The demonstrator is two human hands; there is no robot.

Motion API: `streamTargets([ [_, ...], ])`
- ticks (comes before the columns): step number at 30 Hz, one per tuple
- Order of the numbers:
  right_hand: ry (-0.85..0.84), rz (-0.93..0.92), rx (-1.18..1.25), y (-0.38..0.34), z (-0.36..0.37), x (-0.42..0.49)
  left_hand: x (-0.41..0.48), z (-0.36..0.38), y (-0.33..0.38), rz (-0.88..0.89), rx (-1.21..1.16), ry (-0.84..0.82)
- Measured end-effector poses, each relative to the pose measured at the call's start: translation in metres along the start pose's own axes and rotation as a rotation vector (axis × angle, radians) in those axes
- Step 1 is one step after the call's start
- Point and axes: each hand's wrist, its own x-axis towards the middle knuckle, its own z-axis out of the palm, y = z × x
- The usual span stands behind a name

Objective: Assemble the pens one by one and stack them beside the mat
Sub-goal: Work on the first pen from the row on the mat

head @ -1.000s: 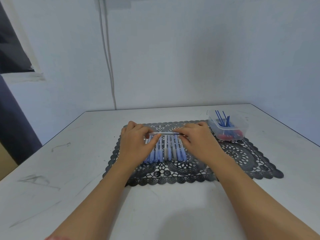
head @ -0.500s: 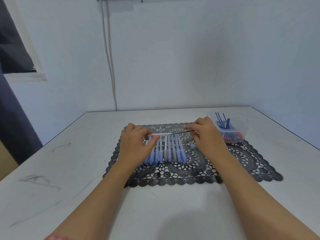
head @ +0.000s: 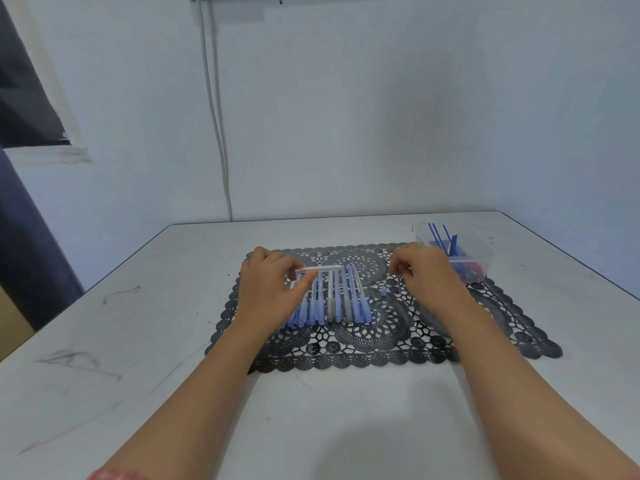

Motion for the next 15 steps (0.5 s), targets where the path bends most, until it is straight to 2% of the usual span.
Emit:
streamTargets([
  [10,-0.274,0.142,-0.132,0.0093,0.0083,0.0005,0.0005,-0.0023,0.0016,-0.001,-0.024,0.022],
  [15,-0.229,0.17,-0.1,0.0082,0.0082,-0.0018,-0.0003,-0.0029,0.0015,-0.007,-0.026,0.034],
])
